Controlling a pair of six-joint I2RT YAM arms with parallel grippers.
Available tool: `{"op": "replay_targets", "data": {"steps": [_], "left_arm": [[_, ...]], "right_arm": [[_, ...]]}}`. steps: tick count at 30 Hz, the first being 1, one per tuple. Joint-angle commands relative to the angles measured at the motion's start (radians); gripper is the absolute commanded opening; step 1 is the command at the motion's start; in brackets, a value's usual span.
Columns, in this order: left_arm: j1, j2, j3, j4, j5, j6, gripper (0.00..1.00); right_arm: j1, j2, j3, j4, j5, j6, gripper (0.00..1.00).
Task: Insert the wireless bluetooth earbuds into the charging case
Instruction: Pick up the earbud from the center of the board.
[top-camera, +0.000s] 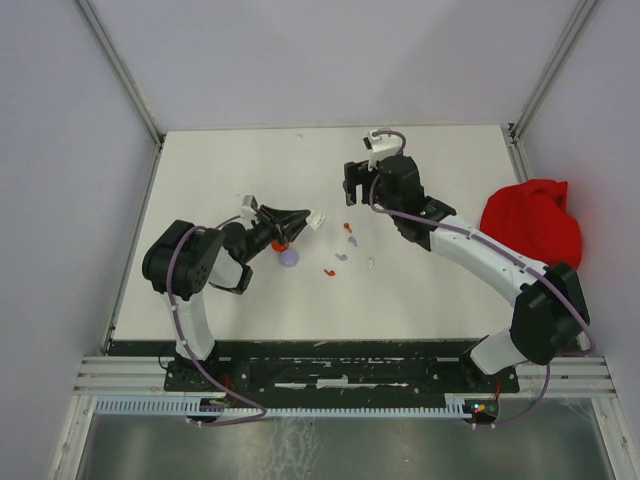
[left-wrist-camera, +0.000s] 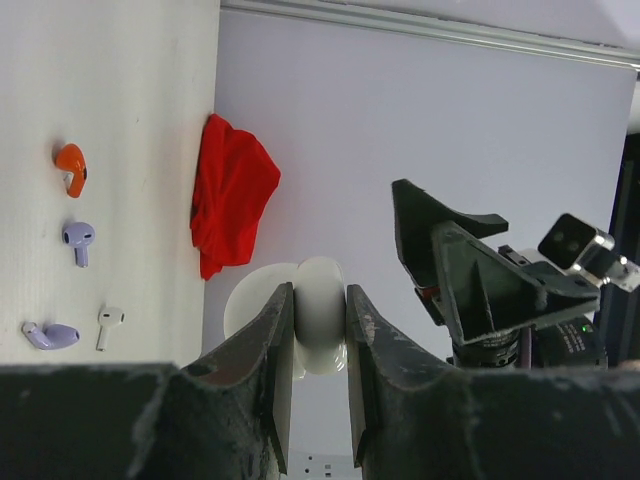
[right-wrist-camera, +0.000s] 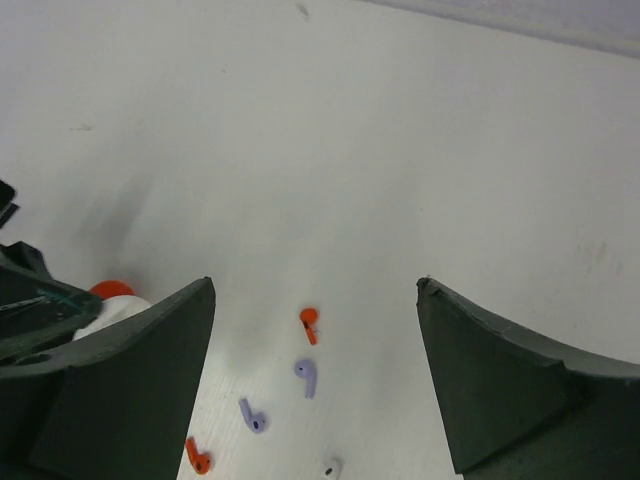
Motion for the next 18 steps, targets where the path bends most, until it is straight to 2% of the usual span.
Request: {"op": "replay_targets", "data": {"steps": [1,6,18], "left_arm": [[0.012,-0.002,-0.012,0.115,-0.014,-0.020,0.03],[0.017,-0.009,-0.021,0.114,-0.008,-0.018,0.03],[0.023,0.000,-0.019,0.115,0.008,-0.019,0.03]], "right_arm": [[-0.009,0.087,0.143,-0.538,0.145,0.104,0.90],[-0.006,0.129,0.119,-0.662,0.059,0.185,0.89],[0.002,0.215,-0.009,-0.639,-0.083,0.301,0.84]]}}
